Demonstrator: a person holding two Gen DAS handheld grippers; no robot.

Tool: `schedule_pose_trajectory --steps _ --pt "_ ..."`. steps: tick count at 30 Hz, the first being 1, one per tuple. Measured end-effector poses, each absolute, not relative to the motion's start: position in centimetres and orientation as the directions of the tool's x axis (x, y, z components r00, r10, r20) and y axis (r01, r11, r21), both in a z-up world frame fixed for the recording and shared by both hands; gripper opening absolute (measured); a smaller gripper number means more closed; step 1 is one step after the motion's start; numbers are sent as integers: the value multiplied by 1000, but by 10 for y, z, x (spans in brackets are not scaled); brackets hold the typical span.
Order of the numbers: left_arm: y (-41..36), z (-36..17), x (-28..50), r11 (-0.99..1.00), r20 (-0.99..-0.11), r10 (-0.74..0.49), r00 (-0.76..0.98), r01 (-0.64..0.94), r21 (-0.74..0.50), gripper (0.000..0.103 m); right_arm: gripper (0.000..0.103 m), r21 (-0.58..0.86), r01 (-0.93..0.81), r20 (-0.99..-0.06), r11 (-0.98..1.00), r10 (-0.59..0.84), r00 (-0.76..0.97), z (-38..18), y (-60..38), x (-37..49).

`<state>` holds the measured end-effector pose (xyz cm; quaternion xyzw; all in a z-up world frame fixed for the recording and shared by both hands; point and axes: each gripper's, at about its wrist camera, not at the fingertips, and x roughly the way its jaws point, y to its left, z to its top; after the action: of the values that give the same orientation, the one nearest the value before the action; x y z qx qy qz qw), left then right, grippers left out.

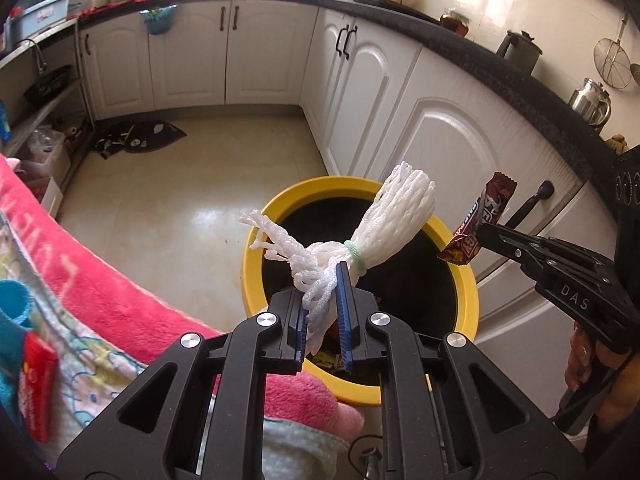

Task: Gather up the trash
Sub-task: 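Open both tools to drop the wrapper and mesh net into the bin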

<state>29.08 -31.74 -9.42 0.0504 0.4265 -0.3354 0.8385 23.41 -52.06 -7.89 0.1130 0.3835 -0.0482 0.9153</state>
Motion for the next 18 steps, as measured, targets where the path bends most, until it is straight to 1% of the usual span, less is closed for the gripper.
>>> schedule_pose_trajectory --steps 3,5,6,7,11,14,18 --pt "-325 -99 294 761 -762 -519 388 616 -206 11 8 162 176 -723 971 -5 691 -84 -521 235" --pt "-329 -102 295 756 -769 -515 380 623 -199 22 25 164 188 -740 968 -5 673 -90 -524 237" --pt "-329 -102 294 761 -768 -509 389 621 -190 33 28 171 199 -745 965 -6 667 -93 -525 237" --pt "-327 -103 294 766 -768 -506 393 615 -190 40 31 172 204 -749 964 -7 663 -94 -526 238" --pt "-314 -104 292 787 -767 -485 420 591 -174 41 39 183 215 -744 959 -8 668 -94 -528 236" --pt "-299 -96 290 798 -756 -491 433 571 -192 47 41 184 210 -736 960 -7 677 -90 -527 236" --pt "-279 -80 281 808 -729 -490 477 562 -175 63 46 197 197 -721 960 5 693 -82 -523 236"
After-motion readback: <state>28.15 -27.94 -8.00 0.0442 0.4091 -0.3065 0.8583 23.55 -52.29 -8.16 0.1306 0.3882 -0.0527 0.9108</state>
